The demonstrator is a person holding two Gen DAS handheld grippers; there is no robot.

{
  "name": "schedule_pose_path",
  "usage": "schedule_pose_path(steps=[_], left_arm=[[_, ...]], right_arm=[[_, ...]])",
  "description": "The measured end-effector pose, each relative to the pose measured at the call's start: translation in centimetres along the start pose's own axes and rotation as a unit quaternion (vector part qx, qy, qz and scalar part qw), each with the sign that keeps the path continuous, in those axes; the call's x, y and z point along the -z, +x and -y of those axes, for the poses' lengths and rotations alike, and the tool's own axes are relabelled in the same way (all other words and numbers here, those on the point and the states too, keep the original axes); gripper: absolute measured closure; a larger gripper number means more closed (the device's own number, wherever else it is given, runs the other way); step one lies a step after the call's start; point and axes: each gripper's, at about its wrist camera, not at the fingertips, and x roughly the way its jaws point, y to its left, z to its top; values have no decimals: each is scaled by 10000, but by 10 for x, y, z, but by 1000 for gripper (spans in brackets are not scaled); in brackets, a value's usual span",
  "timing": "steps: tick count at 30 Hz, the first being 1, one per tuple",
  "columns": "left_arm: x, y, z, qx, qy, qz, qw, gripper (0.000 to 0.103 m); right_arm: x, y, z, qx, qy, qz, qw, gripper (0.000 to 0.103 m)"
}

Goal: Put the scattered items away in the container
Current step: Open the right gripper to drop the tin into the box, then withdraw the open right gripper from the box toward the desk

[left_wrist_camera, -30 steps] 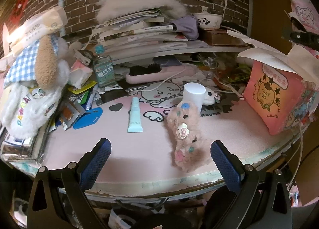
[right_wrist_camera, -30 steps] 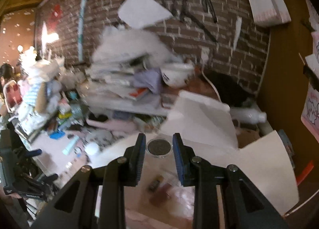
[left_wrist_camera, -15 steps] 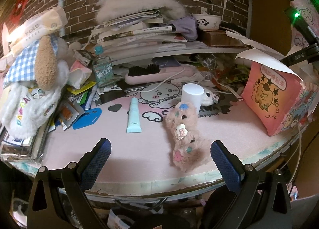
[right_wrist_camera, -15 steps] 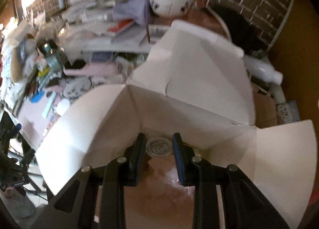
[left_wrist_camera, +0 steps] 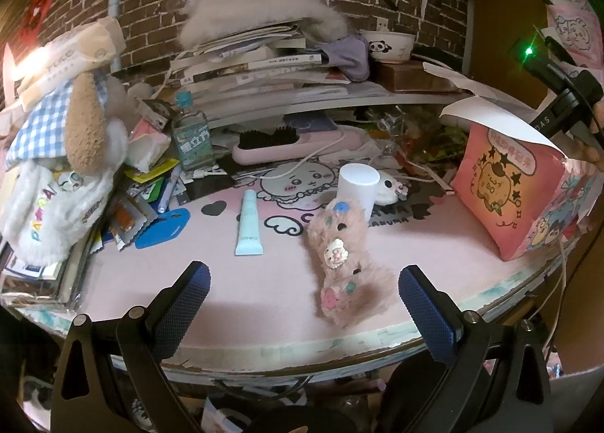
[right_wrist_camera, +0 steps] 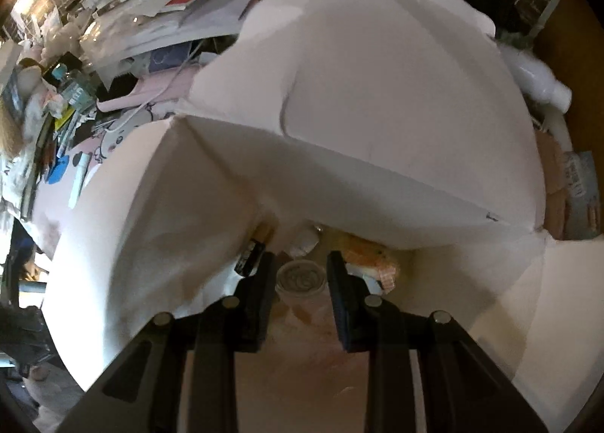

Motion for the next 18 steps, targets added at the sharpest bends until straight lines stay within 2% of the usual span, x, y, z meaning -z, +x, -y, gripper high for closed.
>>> schedule_pose_path(steps=[4, 6, 9, 10, 12, 18], left_arm=[[0, 0, 1, 8, 10, -2, 10000, 3], [0, 0, 1, 5, -1, -3, 10000, 3], [0, 0, 1, -4, -21, -4, 10000, 3], [0, 0, 2, -3, -24, -6, 10000, 3], [0, 0, 1, -1, -16, -4, 10000, 3], [0, 0, 1, -26, 2, -30, 10000, 3]], right_arm=[[1, -2, 5, 101, 14, 8, 9999, 75], [2, -4, 6, 147, 24, 52, 9999, 60], [5, -13, 5, 158, -14, 228, 9996, 57], [7, -17, 5, 122, -13, 306, 9995, 56], [12, -29, 1, 59, -42, 536, 9985, 48], [31, -63, -23, 294, -275, 1329, 9903, 47]])
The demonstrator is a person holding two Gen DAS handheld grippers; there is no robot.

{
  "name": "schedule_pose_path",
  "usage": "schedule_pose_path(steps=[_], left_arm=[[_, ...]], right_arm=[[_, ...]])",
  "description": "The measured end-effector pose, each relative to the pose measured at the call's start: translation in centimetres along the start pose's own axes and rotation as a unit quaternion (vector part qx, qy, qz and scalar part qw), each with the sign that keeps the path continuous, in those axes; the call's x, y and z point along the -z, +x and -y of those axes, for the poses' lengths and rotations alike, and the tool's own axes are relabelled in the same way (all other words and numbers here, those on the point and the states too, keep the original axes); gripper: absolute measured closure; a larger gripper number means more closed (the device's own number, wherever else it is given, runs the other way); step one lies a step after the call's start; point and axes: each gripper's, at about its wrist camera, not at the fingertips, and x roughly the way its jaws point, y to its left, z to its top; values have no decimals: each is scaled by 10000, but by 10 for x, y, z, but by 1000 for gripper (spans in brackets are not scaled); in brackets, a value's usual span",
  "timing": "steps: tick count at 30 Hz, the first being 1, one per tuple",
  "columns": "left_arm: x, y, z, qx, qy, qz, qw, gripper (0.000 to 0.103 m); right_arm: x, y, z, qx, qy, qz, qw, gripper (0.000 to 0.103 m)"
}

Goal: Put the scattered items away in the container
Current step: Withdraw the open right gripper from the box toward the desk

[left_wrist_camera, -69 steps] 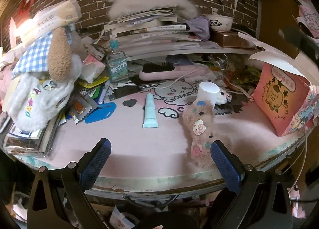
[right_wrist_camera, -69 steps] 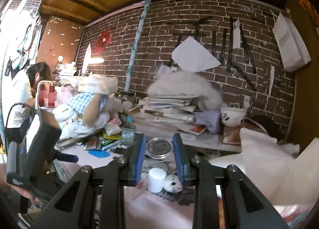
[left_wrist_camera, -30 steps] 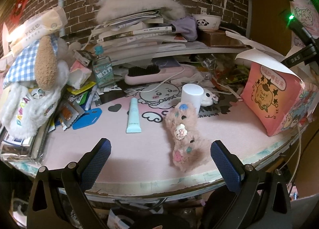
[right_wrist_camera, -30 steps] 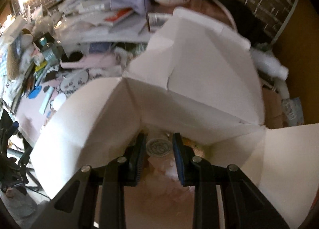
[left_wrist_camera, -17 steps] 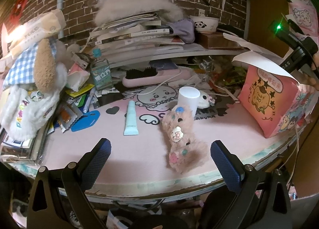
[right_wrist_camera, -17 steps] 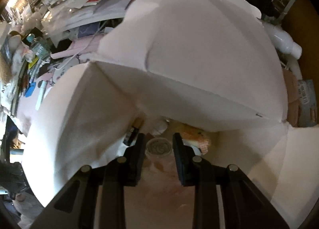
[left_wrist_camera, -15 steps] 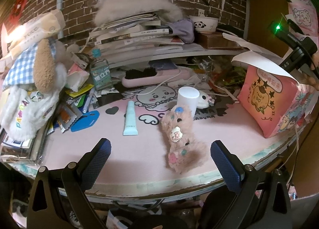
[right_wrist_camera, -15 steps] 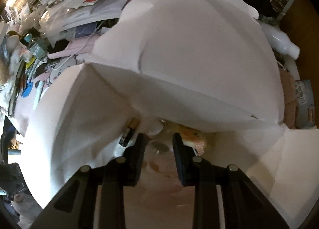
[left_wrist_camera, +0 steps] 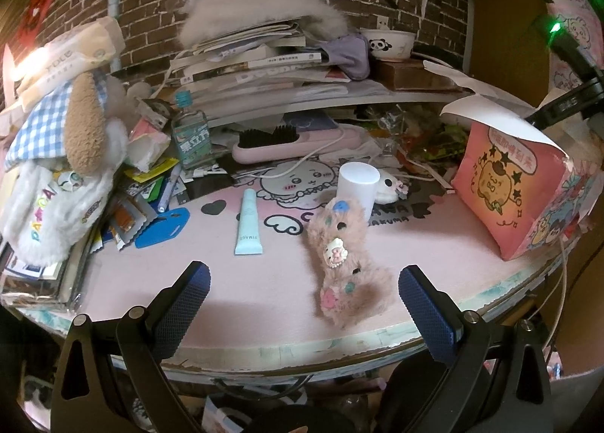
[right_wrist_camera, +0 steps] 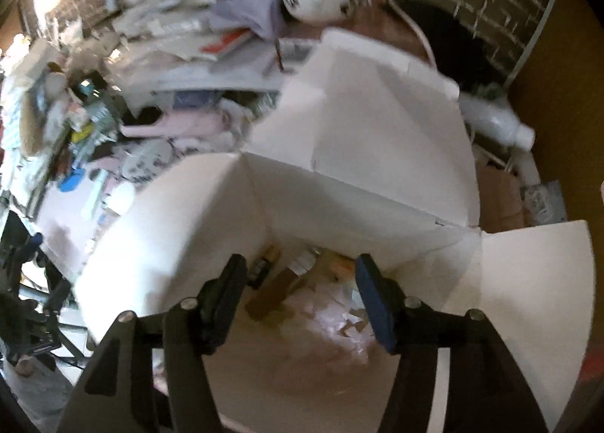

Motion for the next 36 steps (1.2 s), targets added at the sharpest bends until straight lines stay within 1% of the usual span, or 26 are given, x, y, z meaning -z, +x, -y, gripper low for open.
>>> schedule_pose_path(steps=[3, 5, 6, 7, 9, 10, 12, 15, 16, 18, 19, 23, 27, 28, 32, 36], left_arm=[[0, 0, -1, 0, 3, -2, 10000, 3], [0, 0, -2, 11, -14, -6, 10000, 3], [0, 0, -3, 55, -38, -5, 10000, 3], [0, 0, -5, 120, -68, 0, 9999, 3], [0, -1, -11, 294, -193, 50, 9994, 3], [0, -1, -13, 322, -235, 64, 9992, 3], [-2, -1, -16, 267, -266, 65, 9993, 3], [-2, 2, -20, 197, -313, 26, 9993, 3], [-1, 3, -21, 217, -338, 10, 9992, 3], [0, 6, -21, 201, -334, -29, 9992, 3], [1, 7, -21, 159, -316, -54, 9994, 3], [3, 10, -23, 141, -361, -94, 9992, 3], [5, 16, -24, 284, -403, -171, 9986, 3], [6, 17, -24, 316, -392, -177, 9986, 3], [7, 22, -21, 312, -333, -192, 9988, 4], [7, 29, -17, 415, -305, -206, 9985, 5]], right_arm=[[6, -26, -13, 86, -96, 649, 9978, 45], [9, -41, -23, -81, -64, 1036, 9946, 42], [12, -50, -27, -223, -54, 1238, 9920, 39], [14, -56, -32, -368, -61, 1398, 9895, 38], [20, -69, -46, -777, -131, 1712, 9821, 36], [24, -76, -54, -983, -179, 1861, 9774, 36], [31, -86, -69, -1317, -306, 2111, 9681, 33], [43, -90, -97, -1830, -534, 2406, 9517, 31], [47, -88, -106, -1949, -589, 2428, 9485, 30], [54, -82, -122, -2278, -638, 2433, 9407, 23], [57, -78, -127, -2440, -643, 2419, 9369, 22], [69, -60, -146, -3024, -646, 2255, 9239, 21], [82, -40, -157, -3395, -531, 2135, 9145, 20], [85, -36, -160, -3422, -524, 2125, 9138, 20], [101, -15, -165, -3225, -350, 2130, 9216, 20], [107, 1, -158, -3251, -90, 2046, 9232, 20]])
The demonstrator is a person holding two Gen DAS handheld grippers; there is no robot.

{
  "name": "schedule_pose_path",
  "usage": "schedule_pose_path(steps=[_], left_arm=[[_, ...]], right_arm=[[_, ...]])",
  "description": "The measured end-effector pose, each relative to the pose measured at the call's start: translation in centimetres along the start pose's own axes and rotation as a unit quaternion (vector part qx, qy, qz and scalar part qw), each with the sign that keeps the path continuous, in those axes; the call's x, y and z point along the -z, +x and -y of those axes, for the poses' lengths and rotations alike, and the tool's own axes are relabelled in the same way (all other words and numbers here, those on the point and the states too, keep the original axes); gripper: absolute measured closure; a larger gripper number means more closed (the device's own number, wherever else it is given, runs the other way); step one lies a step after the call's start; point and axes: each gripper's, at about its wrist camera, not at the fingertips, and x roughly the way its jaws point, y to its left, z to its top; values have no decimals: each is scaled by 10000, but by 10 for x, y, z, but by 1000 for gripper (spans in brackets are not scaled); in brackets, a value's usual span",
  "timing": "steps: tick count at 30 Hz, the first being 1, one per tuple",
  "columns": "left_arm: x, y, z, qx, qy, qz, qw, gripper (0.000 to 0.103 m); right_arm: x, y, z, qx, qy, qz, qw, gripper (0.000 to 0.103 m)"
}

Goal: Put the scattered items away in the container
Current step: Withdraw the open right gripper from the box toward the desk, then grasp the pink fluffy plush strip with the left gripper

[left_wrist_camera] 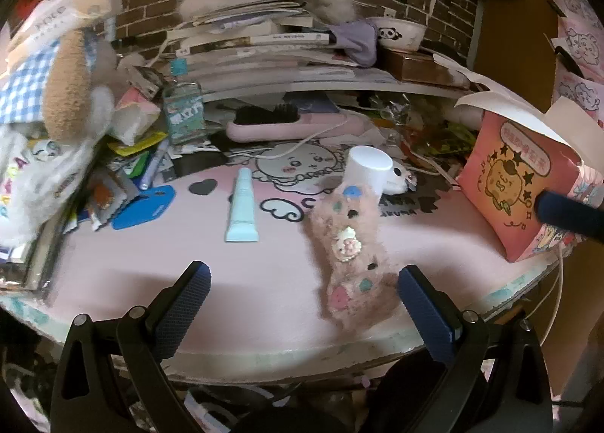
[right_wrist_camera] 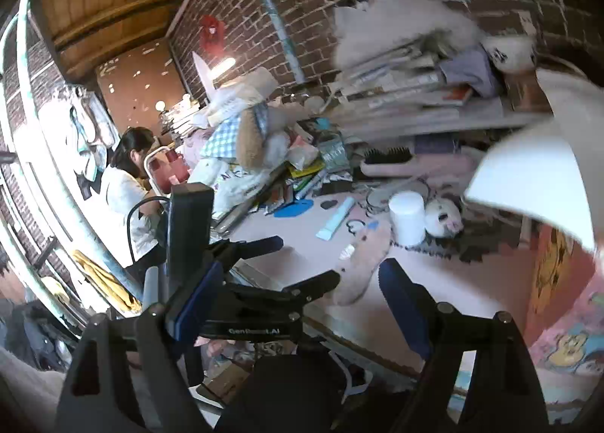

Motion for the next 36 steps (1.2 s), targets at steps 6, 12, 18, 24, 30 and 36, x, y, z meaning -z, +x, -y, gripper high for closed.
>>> schedule_pose_path(steps=[6, 12, 18, 24, 30, 36], left_arm=[[-11, 14, 11, 402, -102, -2, 9991, 15], [-19, 37, 21, 541, -91, -244, 9982, 40], [-16, 50, 24, 562, -36, -360, 9978, 51], [-14, 49, 22, 510, 17, -276, 9983, 59], [-15, 48, 23, 430, 110, -257, 9987, 75], [-17, 44, 22, 297, 170, -139, 9993, 79]], right_arm=[[1, -8, 20, 139, 260, 109, 9995, 20], [1, -15, 24, 257, 197, 181, 9993, 20], [4, -16, 30, 243, 272, 158, 9992, 20], [6, -17, 32, 231, 289, 179, 9992, 20], [7, -15, 34, 248, 313, 177, 9990, 20], [9, -12, 38, 292, 332, 134, 9989, 20]])
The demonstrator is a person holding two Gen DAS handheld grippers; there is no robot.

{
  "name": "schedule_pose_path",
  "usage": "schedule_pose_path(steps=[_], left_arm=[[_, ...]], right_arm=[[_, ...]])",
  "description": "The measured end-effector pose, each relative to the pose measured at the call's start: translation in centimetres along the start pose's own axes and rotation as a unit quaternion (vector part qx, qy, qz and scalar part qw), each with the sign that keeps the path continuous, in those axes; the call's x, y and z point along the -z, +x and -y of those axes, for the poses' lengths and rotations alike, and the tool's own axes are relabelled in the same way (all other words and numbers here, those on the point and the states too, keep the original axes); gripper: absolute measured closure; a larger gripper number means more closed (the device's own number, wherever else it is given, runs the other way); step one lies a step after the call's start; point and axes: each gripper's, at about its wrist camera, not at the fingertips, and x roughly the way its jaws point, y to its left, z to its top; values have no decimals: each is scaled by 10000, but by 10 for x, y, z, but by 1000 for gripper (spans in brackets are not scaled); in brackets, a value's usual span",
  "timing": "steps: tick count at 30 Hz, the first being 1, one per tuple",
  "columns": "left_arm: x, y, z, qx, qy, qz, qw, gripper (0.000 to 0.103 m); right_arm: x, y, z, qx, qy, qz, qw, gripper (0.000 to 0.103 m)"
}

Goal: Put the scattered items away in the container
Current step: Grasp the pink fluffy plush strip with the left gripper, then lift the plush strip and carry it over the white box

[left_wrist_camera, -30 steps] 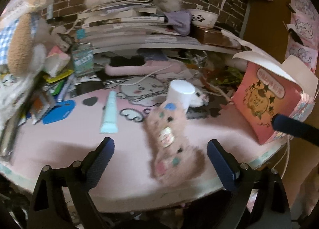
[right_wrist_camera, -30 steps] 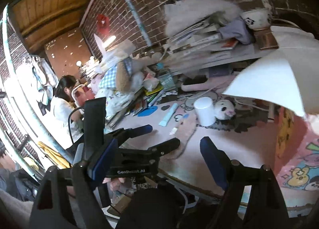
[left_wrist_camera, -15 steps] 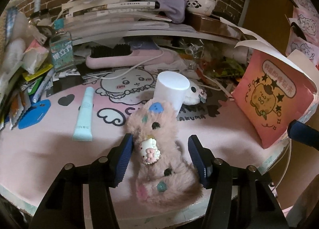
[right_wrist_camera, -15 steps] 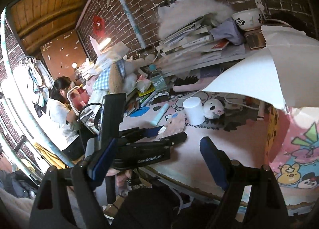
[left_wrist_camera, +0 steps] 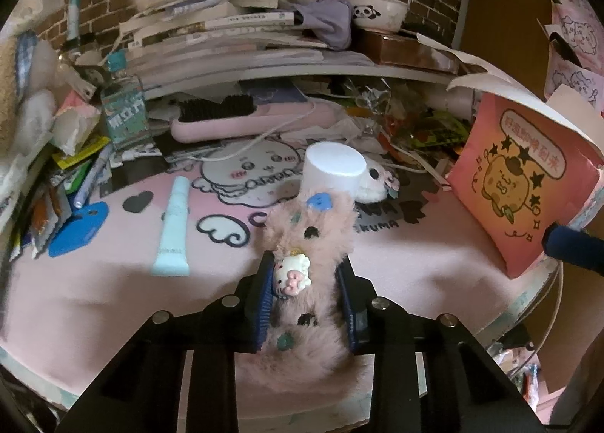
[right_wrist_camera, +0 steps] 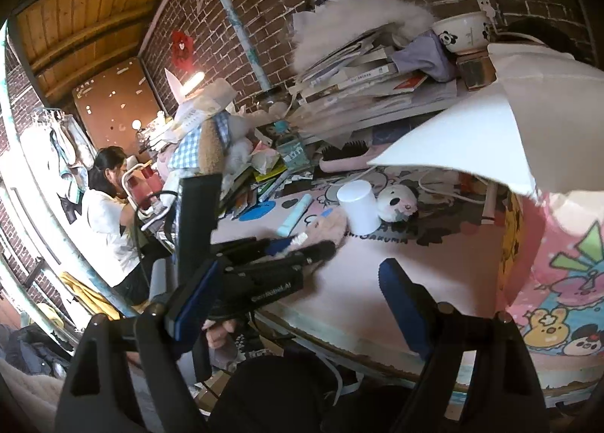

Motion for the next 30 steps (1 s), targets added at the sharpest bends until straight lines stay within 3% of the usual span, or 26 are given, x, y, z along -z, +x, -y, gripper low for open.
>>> schedule_pose_path(steps=[4, 10, 16, 30], left_arm=[[-6, -7, -5, -78, -2, 86, 9999, 79], [-21, -24, -13, -265, 29, 244, 9993, 79], [-39, -42, -9, -328, 147, 430, 9984, 79], [-100, -71, 56, 58, 1121, 788, 9906, 79]], right_arm=[[5, 7, 0, 75, -39, -47, 10000, 20], [16, 20, -1, 681, -213, -2, 9975, 20], [20, 29, 0, 887, -234, -1, 9958, 20], [25, 40, 10, 1005, -192, -98, 9947, 20]])
